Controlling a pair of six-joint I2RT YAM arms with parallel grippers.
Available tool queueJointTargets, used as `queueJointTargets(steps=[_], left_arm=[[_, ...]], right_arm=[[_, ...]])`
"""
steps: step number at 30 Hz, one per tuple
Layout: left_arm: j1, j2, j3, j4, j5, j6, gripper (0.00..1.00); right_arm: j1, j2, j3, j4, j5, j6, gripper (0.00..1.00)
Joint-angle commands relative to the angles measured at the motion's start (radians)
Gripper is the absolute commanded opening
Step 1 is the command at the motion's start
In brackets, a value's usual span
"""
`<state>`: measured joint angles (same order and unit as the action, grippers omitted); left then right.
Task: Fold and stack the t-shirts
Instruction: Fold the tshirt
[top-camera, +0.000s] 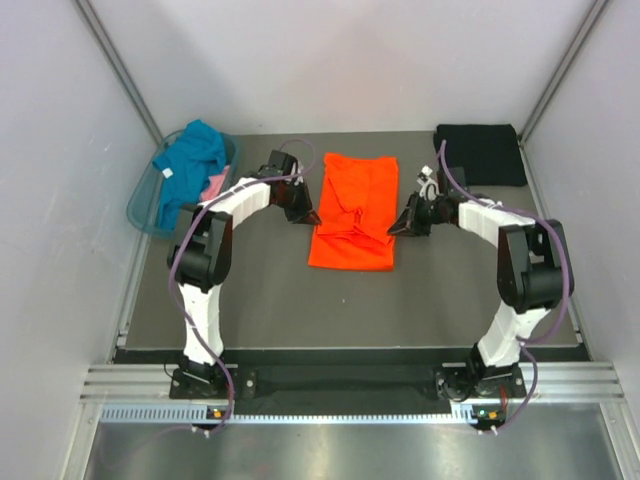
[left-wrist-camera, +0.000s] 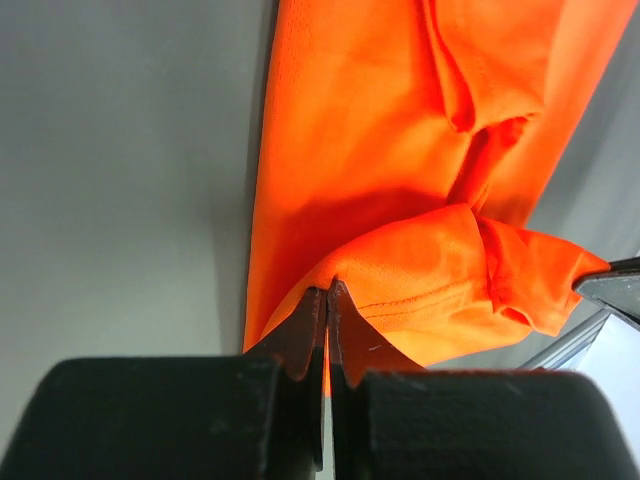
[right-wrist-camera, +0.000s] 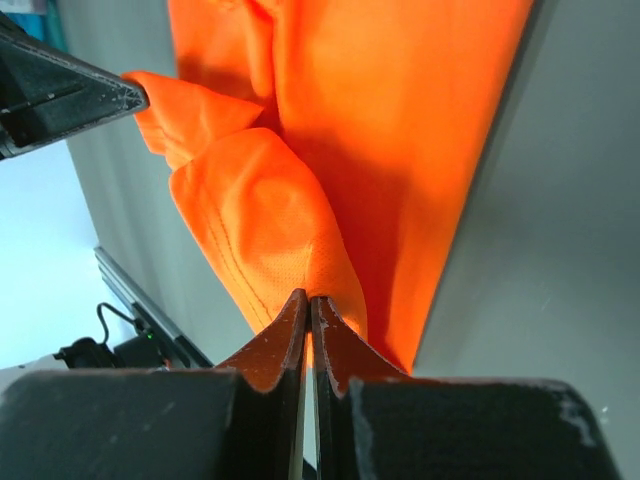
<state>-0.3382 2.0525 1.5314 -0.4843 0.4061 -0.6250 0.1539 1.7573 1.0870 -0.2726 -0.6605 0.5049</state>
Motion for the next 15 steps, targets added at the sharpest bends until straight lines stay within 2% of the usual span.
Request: queueJointTargets(steps=[1,13,15], left_arm=[[-0.001,0.034,0.082,-0.020,0.053,0.047,0.00],[0.010,0.127,0.161,-0.057,0.068,0.048,0.00],[0.016,0.138,0.171,-0.071,0.066,0.042,0.00]], right_arm=[[-0.010,0.045,0.079,-0.023,-0.013,-0.043,0.00],[-0.024,0.148,0.158,-0.057,-0.019,-0.060,0.00],[-0.028,0.172,0.184,-0.060,-0.027,-0.057,0.07]])
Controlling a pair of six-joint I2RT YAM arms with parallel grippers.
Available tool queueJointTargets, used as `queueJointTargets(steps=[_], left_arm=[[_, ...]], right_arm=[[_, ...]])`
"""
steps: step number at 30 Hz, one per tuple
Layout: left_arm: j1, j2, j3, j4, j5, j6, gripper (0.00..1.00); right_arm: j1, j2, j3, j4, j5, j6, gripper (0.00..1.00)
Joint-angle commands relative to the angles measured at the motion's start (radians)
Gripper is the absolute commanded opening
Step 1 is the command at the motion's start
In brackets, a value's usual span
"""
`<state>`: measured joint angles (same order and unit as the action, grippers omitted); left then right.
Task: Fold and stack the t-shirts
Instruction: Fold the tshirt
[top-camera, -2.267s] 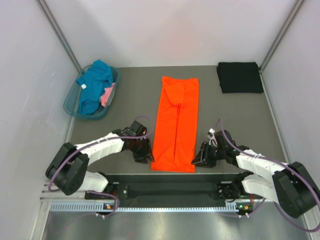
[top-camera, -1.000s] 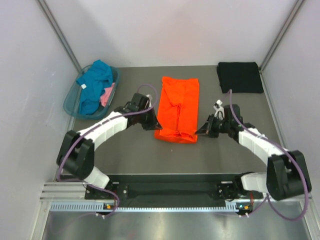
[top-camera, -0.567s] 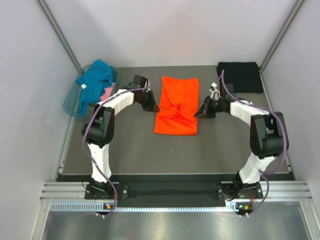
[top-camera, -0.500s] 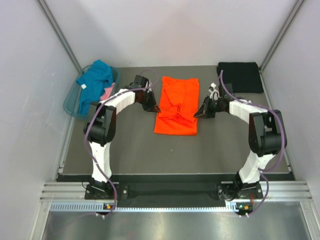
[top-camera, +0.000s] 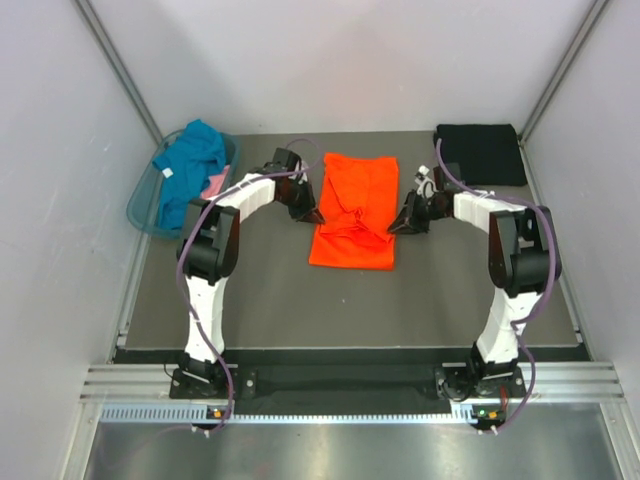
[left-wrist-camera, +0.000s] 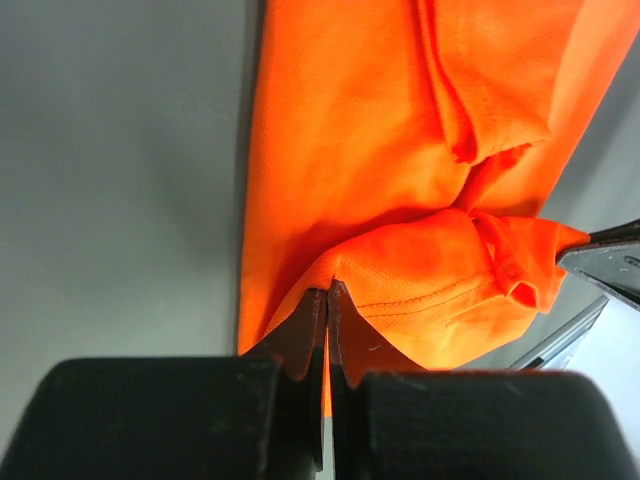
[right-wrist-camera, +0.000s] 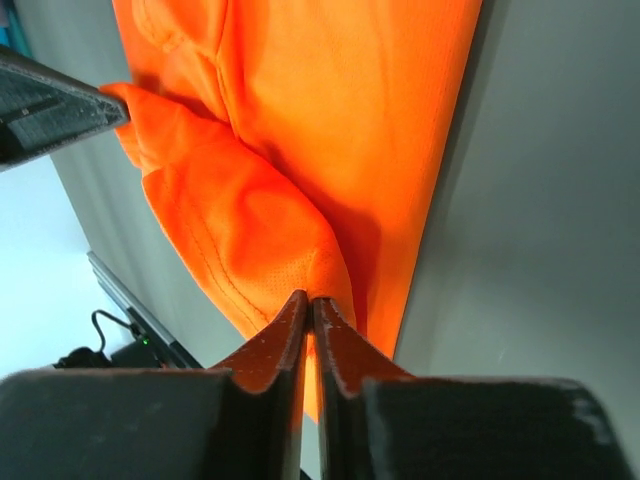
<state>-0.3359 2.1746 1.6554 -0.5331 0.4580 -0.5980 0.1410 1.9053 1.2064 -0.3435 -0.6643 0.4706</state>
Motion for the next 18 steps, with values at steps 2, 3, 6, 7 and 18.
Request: queueJointTargets(steps=[2,3,6,7,18], left_arm=[[0.017,0.028,0.069,-0.041,0.007,0.017,0.03],[0.021,0.028,0.072,-0.048,-0.011,0.017,0.12],[0.028,0.002,0.069,-0.074,-0.056,0.027,0.28],[0.028,-0.010,0.067,-0.080,-0.070,0.032,0.32],[0.005,-0.233,-0.084,-0.093,-0.026,0.073,0.29]], right_arm=[[-0.020,0.044,0.084,-0.006,-0.021,-0.026,0.16],[-0.024,0.050,0.109,-0.024,-0.006,-0.029,0.23],[-0.040,0.058,0.172,-0.095,0.023,-0.068,0.42],[-0.043,0.055,0.189,-0.123,0.041,-0.084,0.45],[-0.021,-0.130,0.101,-0.301,0.083,-0.196,0.51]])
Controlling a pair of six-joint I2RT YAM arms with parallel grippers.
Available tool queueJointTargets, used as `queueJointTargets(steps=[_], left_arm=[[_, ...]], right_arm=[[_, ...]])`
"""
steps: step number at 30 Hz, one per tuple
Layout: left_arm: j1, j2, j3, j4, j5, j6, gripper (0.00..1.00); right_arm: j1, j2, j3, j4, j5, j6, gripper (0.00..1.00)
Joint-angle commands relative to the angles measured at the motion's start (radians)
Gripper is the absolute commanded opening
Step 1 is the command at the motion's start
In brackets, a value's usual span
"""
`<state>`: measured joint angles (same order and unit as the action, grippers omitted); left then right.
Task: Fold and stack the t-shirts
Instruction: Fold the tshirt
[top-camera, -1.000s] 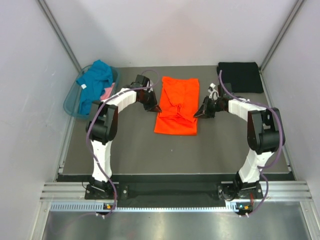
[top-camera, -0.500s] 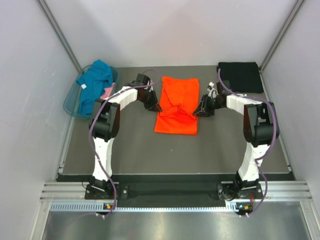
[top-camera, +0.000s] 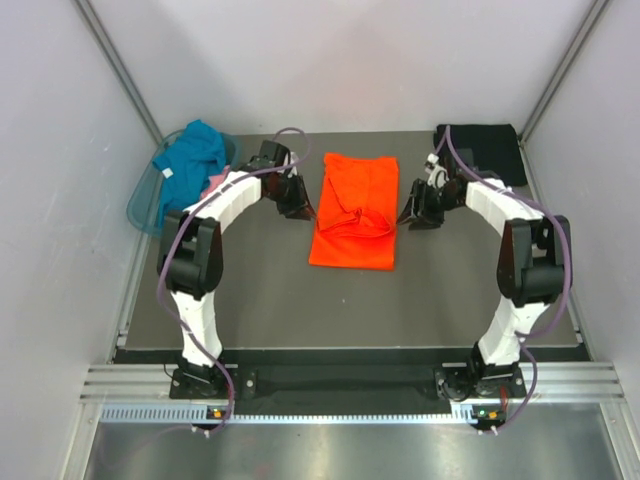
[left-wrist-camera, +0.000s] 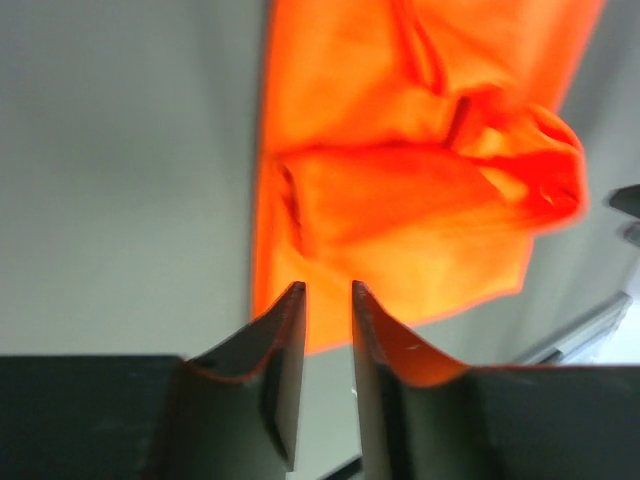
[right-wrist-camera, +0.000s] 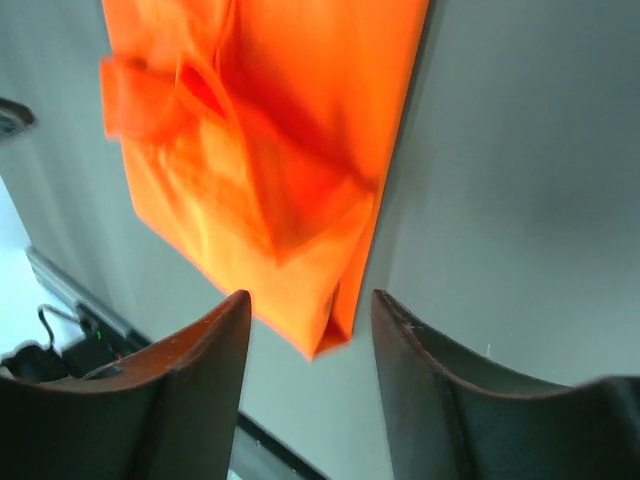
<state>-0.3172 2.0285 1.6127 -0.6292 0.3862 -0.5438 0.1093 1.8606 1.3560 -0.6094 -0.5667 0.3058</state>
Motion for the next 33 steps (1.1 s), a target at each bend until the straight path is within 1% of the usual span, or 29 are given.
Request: queueJointTargets(steps=[1,2,3,4,6,8,10,11,13,14,17,19,23,25,26,29,33], left_arm=[[-0.019,-0.093,-0.072,0.003,0.057,0.016,0.25],[-0.034,-0.094,-0.086,0.005,0.066,0.013,0.22],[-0.045,-0.094,-0.099,0.013,0.069,0.015,0.17],[-0.055,-0.090,-0.115,0.014,0.072,0.016,0.16],[-0.091,-0.083,-0.125,0.019,0.074,0.005,0.15],[-0.123,-0.070,-0.128,0.025,0.071,-0.010,0.14],[-0.140,-0.051,-0.116,0.026,0.051,-0.018,0.13],[-0.149,-0.045,-0.109,0.028,0.046,-0.022,0.13],[-0.152,-0.036,-0.097,0.026,0.043,-0.030,0.12],[-0.152,-0.034,-0.094,0.028,0.042,-0.030,0.13],[-0.152,-0.037,-0.080,0.014,0.037,-0.024,0.13],[-0.152,-0.040,-0.077,0.005,0.036,-0.018,0.13],[-0.157,-0.042,-0.089,0.005,0.040,-0.013,0.13],[-0.161,-0.039,-0.083,0.003,0.043,-0.007,0.13],[-0.167,-0.036,-0.080,0.003,0.046,-0.005,0.13],[-0.177,-0.025,-0.063,0.002,0.046,-0.007,0.13],[-0.183,0.005,-0.018,0.002,0.049,-0.004,0.18]], right_arm=[[0.021,-0.092,-0.064,-0.018,-0.015,-0.031,0.47],[0.027,-0.098,-0.080,-0.007,-0.012,-0.031,0.37],[0.032,-0.097,-0.109,0.003,-0.004,-0.025,0.13],[0.039,-0.092,-0.118,0.023,-0.007,-0.017,0.06],[0.055,-0.087,-0.149,0.060,-0.013,0.021,0.01],[0.092,-0.093,-0.178,0.130,0.016,0.051,0.00],[0.124,-0.089,-0.198,0.183,0.034,0.117,0.00],[0.135,-0.083,-0.207,0.244,0.059,0.142,0.00],[0.159,-0.078,-0.242,0.308,0.086,0.219,0.00],[0.165,-0.080,-0.273,0.379,0.109,0.263,0.00],[0.181,-0.069,-0.294,0.456,0.154,0.320,0.00],[0.179,-0.049,-0.285,0.468,0.175,0.332,0.00],[0.176,-0.002,-0.189,0.482,0.217,0.335,0.00],[0.170,0.046,-0.129,0.442,0.217,0.335,0.00],[0.168,0.066,-0.060,0.426,0.220,0.335,0.00],[0.159,0.133,0.055,0.373,0.203,0.337,0.01],[0.155,0.169,0.161,0.295,0.192,0.286,0.04]])
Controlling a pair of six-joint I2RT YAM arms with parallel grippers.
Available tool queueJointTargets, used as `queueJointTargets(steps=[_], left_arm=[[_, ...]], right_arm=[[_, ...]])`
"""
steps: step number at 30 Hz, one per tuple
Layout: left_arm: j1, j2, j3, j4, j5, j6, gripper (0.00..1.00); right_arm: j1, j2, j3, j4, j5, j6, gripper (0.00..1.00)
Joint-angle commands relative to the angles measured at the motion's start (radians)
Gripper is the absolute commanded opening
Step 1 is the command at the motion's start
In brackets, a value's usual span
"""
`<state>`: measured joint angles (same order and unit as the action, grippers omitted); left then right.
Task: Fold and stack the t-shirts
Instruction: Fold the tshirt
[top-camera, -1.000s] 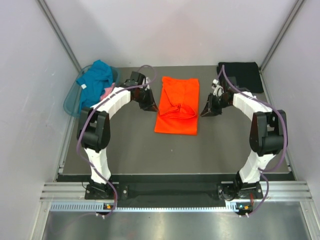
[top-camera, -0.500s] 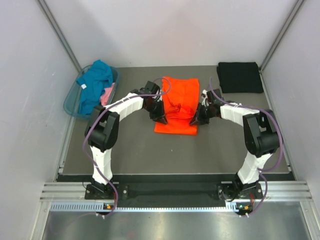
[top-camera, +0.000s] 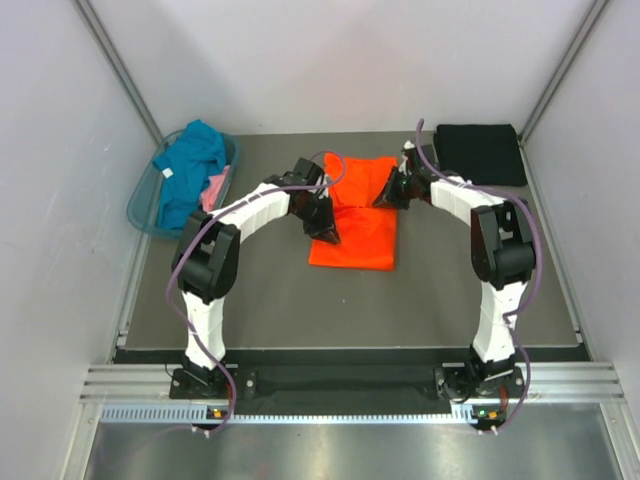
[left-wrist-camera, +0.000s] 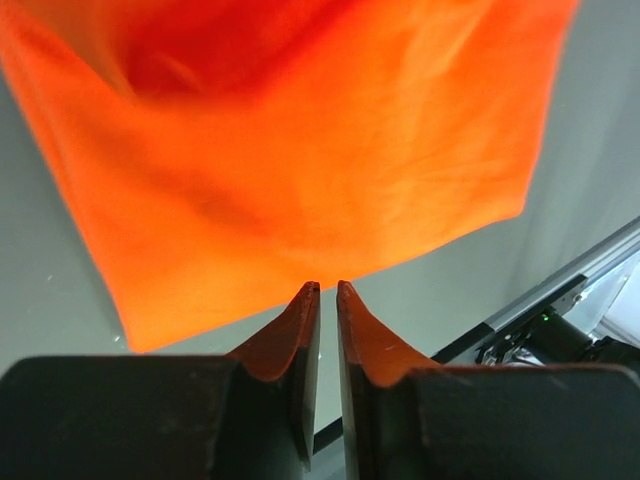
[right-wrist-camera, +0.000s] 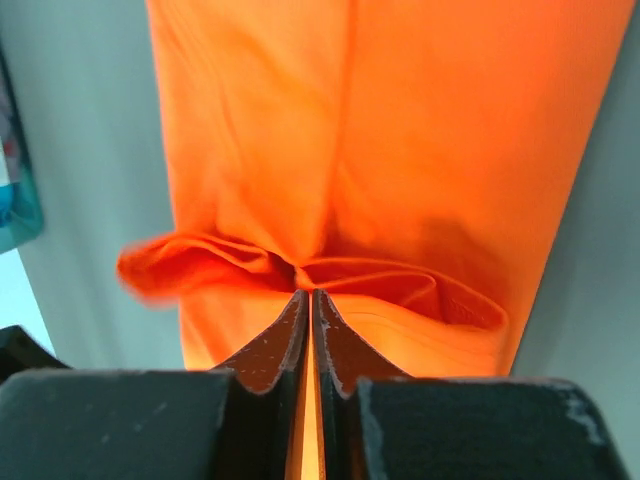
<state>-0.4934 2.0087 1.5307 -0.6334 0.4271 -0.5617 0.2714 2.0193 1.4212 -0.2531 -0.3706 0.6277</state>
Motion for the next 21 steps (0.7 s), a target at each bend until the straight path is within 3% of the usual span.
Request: queueJointTargets(steps=[1,9,14,15,17,18,21], left_arm=[[-0.008,0.033,0.075,0.008,0.007,0.019,0.20],[0.003,0.169,0.232,-0.014,-0.021,0.037,0.23],[0.053,0.260,0.318,-0.005,-0.025,0.026,0.22],[0.064,0.287,0.359,-0.035,-0.016,0.022,0.22],[0.081,0.282,0.365,-0.046,-0.007,0.031,0.24],[0.082,0.245,0.340,-0.042,-0.013,0.049,0.30],[0.082,0.148,0.254,-0.048,-0.008,0.077,0.35]], right_arm=[[-0.009,0.004,0.110,-0.087,-0.004,-0.051,0.05],[-0.015,-0.192,-0.001,-0.267,0.019,-0.235,0.28],[-0.023,-0.251,-0.131,-0.253,-0.030,-0.269,0.30],[-0.032,-0.254,-0.137,-0.258,-0.039,-0.267,0.34],[-0.043,-0.266,-0.157,-0.268,-0.082,-0.281,0.39],[-0.049,-0.275,-0.168,-0.275,-0.090,-0.292,0.43],[-0.054,-0.301,-0.231,-0.271,-0.195,-0.350,0.50]])
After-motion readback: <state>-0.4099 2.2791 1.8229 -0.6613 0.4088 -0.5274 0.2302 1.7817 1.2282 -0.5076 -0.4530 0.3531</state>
